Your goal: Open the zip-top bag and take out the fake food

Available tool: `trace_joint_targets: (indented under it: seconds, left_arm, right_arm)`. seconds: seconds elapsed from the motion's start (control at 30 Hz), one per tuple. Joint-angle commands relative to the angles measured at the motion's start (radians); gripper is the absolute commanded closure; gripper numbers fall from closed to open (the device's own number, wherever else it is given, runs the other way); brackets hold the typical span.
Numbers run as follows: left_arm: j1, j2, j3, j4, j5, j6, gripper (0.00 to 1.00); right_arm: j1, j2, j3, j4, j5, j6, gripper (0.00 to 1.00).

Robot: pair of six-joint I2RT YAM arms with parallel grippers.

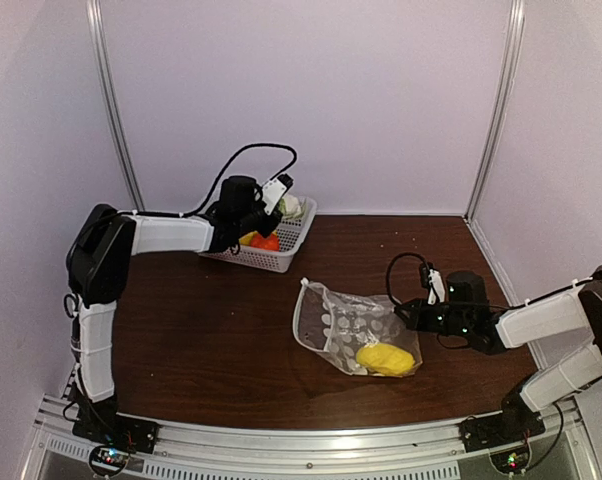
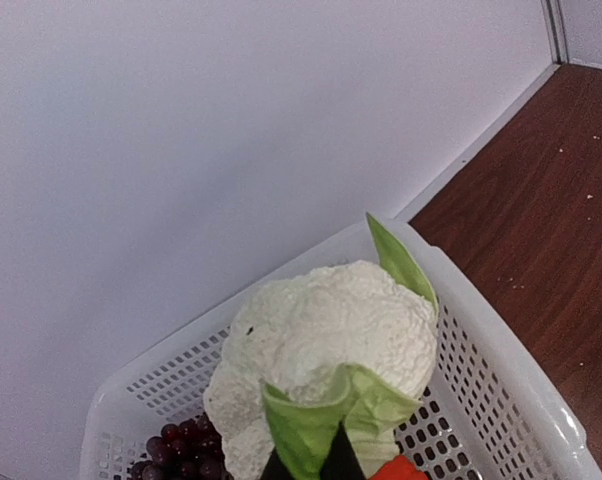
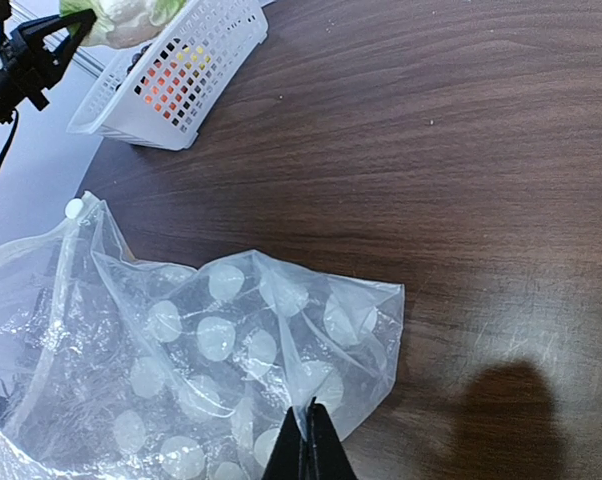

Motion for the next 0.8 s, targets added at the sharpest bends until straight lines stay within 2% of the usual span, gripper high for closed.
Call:
trace_joint_targets:
  seconds: [0.0, 0.1, 0.13, 0.3, 0.4, 0.43, 0.57, 0.77]
  left_arm:
    - [0.004, 0.089, 0.12, -0.052, -0.016, 0.057, 1.0]
    - [0.003, 0.134, 0.159, -0.069, -0.019, 0.069, 0.99]
    - [0.003, 0.144, 0.17, -0.077, -0.019, 0.07, 0.96]
    - [0.003, 0.116, 0.177, -0.135, 0.004, 0.041, 0.66]
    - [0.003, 0.033, 0.095, -0.086, 0.059, -0.007, 0.49]
    - [0.002, 0.007, 0.067, -0.076, 0.08, -0.022, 0.47]
    - [-0.011, -0.106, -0.04, -0.059, 0.1, -0.056, 0.42]
    - [-0.049, -0.308, -0.312, 0.046, 0.178, -0.106, 0.4]
  right_arm:
    - [-0.006, 0.011, 0.018, -0.002, -0.015, -0.004, 1.0]
    - [-0.006, 0.014, 0.019, 0.005, -0.023, -0.001, 1.0]
    - [-0.006, 0.015, 0.019, 0.006, -0.026, -0.001, 1.0]
    - [-0.006, 0.016, 0.017, 0.008, -0.031, -0.004, 1.0]
    - [-0.006, 0.027, 0.019, 0.022, -0.035, -0.002, 1.0]
    - [-0.006, 0.033, 0.022, 0.026, -0.039, -0.003, 1.0]
    - [-0.006, 0.052, 0.036, 0.037, -0.05, -0.007, 1.0]
    - [-0.006, 0.057, 0.062, 0.024, -0.056, -0.016, 1.0]
